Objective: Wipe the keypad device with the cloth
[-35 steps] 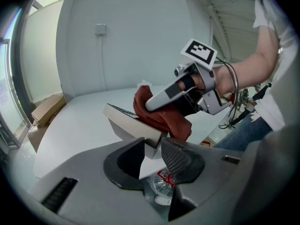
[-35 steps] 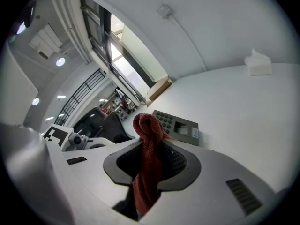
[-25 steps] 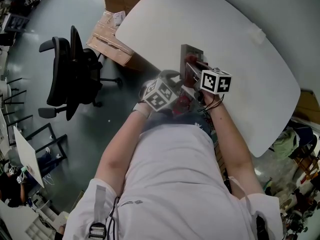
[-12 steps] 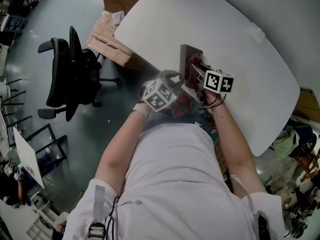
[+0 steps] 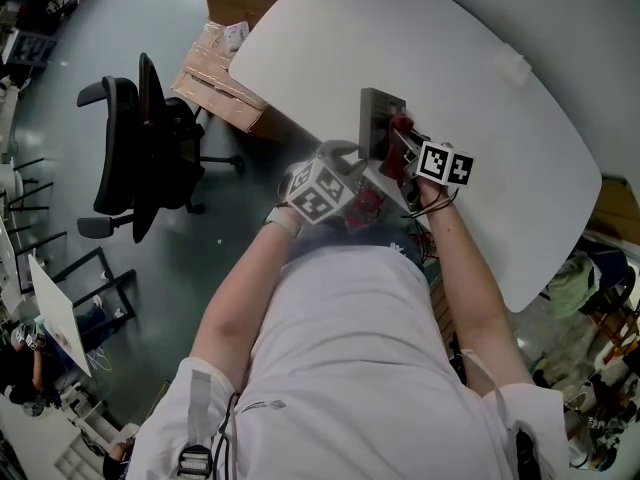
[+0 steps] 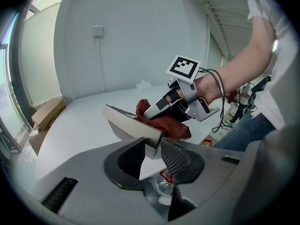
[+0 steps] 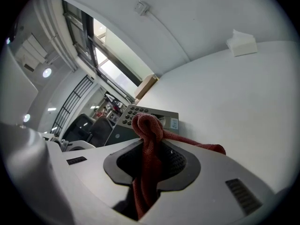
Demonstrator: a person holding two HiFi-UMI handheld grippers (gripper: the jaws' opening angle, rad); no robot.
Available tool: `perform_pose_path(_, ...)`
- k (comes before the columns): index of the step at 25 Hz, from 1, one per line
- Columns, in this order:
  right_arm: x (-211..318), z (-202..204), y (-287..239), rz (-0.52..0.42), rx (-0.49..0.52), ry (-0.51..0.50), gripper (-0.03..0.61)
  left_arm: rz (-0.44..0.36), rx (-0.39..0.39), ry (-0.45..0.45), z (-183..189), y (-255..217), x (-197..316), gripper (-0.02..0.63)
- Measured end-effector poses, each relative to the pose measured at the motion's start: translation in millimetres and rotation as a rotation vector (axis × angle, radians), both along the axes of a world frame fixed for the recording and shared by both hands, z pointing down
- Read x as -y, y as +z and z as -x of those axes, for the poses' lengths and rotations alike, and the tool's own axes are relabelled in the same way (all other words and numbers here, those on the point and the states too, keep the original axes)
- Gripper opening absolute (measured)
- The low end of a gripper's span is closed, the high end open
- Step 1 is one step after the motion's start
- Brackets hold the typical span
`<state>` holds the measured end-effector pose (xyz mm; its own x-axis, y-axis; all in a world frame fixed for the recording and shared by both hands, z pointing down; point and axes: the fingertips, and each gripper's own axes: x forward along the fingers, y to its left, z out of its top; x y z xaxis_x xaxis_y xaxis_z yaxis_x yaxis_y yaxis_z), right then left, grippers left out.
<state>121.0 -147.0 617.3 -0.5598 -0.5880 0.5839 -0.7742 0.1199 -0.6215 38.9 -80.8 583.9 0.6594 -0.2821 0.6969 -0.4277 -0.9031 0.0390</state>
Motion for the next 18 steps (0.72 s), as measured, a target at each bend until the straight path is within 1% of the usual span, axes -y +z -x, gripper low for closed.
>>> perform_pose_path(9, -5, -21, 21, 0.048, -0.006, 0.059, 0.089, -0.008, 0.004, 0.005, 1, 0, 0, 0.112)
perform_pose_path(12, -9, -30, 29, 0.078, 0.029, 0.098, 0.089, -0.023, 0.013, 0.008, 1, -1, 0, 0.111)
perform_pose_path(18, -8, -30, 27, 0.079, 0.024, 0.094, 0.089, -0.027, 0.015, 0.004, 1, 0, 1, 0.110)
